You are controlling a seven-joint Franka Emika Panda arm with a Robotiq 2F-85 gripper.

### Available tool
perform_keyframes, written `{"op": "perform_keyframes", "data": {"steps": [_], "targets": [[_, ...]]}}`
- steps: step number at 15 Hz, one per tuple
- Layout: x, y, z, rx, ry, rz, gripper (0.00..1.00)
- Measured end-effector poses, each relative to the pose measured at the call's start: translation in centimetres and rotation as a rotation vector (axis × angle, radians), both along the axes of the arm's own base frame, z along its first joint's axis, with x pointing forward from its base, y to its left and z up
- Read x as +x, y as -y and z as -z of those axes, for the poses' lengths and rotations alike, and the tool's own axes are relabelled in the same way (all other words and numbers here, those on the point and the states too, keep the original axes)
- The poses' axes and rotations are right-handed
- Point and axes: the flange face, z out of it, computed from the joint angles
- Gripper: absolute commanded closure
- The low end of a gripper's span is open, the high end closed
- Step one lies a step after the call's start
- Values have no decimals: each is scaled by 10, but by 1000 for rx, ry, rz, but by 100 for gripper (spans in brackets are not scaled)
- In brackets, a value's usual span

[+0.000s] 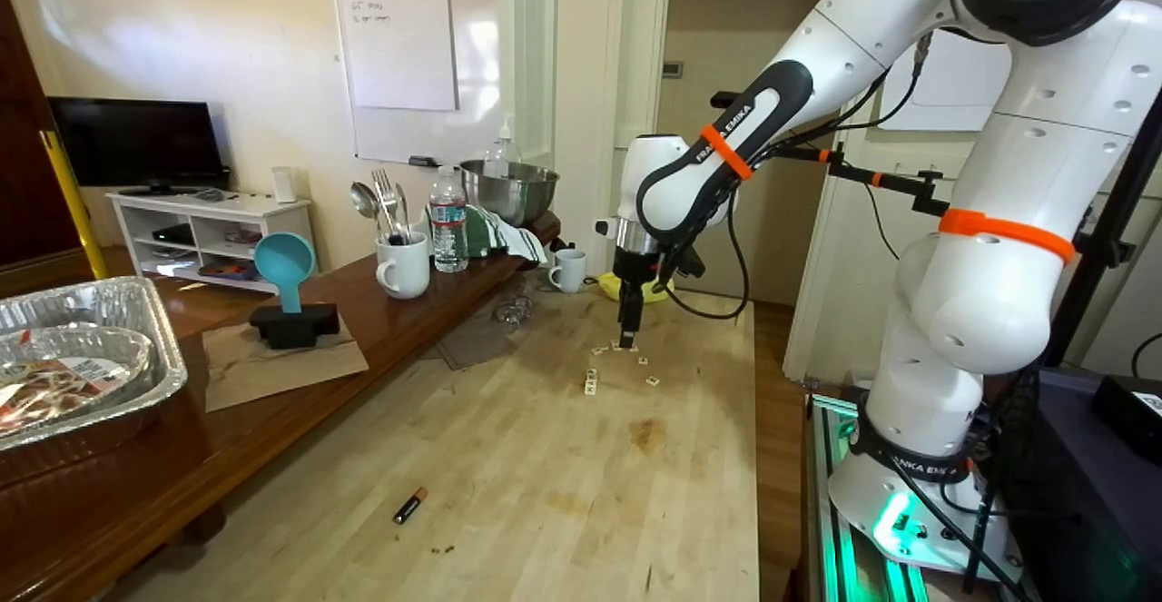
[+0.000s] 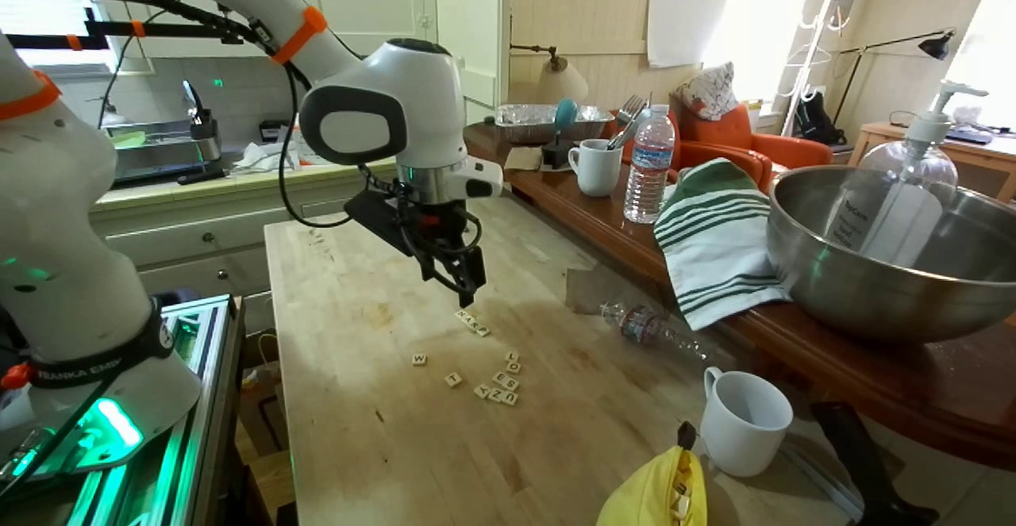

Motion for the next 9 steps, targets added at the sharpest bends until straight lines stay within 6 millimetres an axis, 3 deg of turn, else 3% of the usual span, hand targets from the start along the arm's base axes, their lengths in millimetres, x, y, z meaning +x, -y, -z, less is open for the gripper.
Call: {"op": "perform_keyframes", "data": {"steps": [9], "targets": [[1,-1,10,0,-13,-6,0]]}}
